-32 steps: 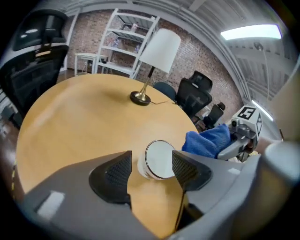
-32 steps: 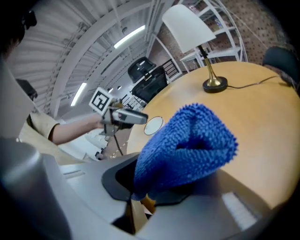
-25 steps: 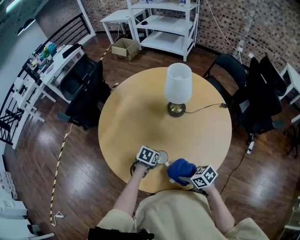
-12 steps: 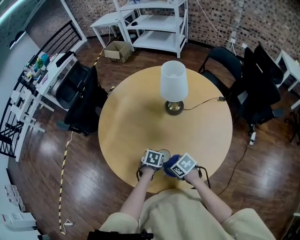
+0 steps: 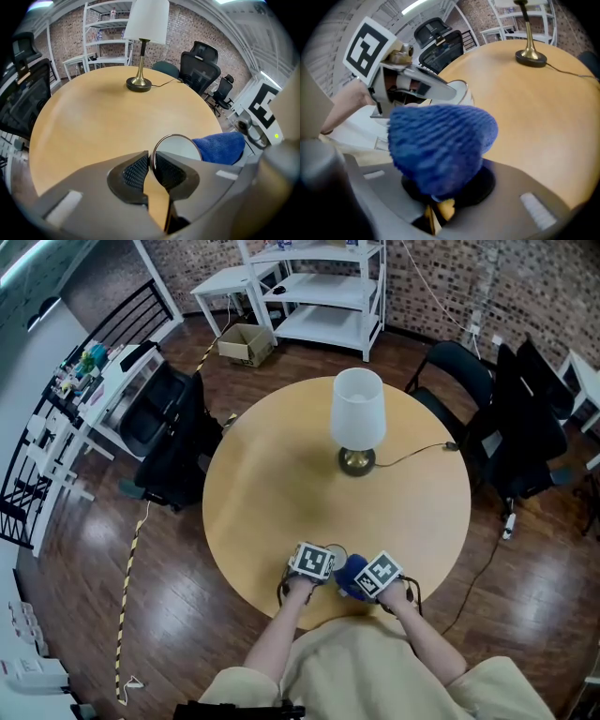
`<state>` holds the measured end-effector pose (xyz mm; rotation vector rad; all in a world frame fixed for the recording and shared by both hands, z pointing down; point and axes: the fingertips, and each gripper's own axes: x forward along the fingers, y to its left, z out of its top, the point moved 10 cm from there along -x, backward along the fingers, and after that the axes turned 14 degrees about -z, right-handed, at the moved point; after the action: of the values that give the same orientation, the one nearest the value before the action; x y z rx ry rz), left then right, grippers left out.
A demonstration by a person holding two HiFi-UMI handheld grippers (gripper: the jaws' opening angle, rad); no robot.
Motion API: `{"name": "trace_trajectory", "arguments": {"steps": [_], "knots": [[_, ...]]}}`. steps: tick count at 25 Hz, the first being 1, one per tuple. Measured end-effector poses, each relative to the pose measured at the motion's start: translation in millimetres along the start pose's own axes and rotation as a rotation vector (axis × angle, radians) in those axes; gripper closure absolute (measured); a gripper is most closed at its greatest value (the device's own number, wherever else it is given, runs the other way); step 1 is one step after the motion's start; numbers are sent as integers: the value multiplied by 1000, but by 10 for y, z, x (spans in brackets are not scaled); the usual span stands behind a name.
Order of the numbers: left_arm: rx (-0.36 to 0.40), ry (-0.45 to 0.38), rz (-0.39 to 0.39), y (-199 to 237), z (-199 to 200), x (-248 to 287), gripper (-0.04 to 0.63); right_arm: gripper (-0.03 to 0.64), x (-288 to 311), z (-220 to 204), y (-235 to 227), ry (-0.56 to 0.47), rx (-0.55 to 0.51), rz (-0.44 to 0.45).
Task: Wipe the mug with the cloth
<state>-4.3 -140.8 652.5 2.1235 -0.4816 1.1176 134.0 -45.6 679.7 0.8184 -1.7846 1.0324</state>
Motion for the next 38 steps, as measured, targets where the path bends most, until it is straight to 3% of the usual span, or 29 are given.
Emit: {"name": "trace_trajectory", "arguments": {"steps": [7,12,18,27,30,34,38], "knots": [[-34,-11,-49,78,18,-4,558,557,150,14,-105,-7,59,80],[-72,-16,-125,264,-4,-40,561,556,189,78,-165,-45,68,133],[-98,-28,-210,514,-83,-74,568,557,241,234,-246,-45,104,127],[-56,-18,-194,491,-70,-69,566,556,357,322,-295,44,121,147],[-73,-23,-172,422,-69,-67,566,557,136,241,-437,39,124,76],[-41,-22,-141,330,-48,-60,568,557,-397,-20,-896,-69,256,-70],[-43,-19,-100,231,-26,-52,567,557,-881,-155,-1184,-285,445,17]]}}
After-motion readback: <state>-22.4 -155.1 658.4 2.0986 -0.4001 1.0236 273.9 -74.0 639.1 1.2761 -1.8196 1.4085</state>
